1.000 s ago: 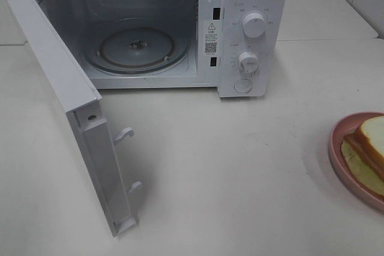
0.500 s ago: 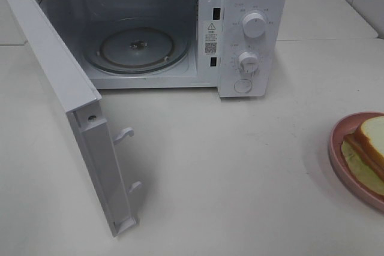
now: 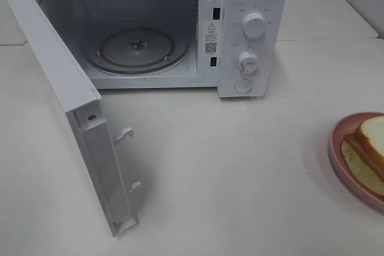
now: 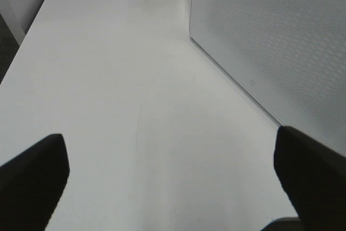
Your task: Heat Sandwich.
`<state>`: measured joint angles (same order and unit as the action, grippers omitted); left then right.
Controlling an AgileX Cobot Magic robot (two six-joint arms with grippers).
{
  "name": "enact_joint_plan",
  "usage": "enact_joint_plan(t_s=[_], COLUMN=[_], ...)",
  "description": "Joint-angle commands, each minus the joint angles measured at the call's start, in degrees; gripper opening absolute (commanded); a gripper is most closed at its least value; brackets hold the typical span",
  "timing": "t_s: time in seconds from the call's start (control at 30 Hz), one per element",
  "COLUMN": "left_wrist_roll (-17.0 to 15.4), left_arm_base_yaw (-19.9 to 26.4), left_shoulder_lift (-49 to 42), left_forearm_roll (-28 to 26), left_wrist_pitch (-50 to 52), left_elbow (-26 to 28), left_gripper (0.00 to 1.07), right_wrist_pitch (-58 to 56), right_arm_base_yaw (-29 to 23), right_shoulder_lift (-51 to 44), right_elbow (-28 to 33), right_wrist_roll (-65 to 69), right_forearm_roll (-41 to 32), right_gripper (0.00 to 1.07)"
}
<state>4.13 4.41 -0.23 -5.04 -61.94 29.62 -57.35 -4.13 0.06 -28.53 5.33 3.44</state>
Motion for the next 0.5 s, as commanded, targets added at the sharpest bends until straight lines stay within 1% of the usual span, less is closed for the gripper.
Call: enact_joint_plan(t_s=[0.03,0.5], left_wrist_roll=[-0.17,-0.17], left_arm_base_yaw=[-0.29,-0.29], left_shoulder_lift=[-0.52,-0.52], left_forearm_roll=[0.06,0.06], left_wrist_pitch=[0.57,0.57], left_elbow=[0.00,0.00], left_gripper=[0.98,0.98], right_wrist_pitch=[0.34,0.34], right_arm_base_yaw=[2.52,2.81], right_shoulder_lift=[-1.83,-1.83], right_elbow=[0.00,0.00], right_wrist_roll=[-1.03,-1.26], right_forearm_roll=[-0.06,0.63], right_gripper=[0.76,0.76])
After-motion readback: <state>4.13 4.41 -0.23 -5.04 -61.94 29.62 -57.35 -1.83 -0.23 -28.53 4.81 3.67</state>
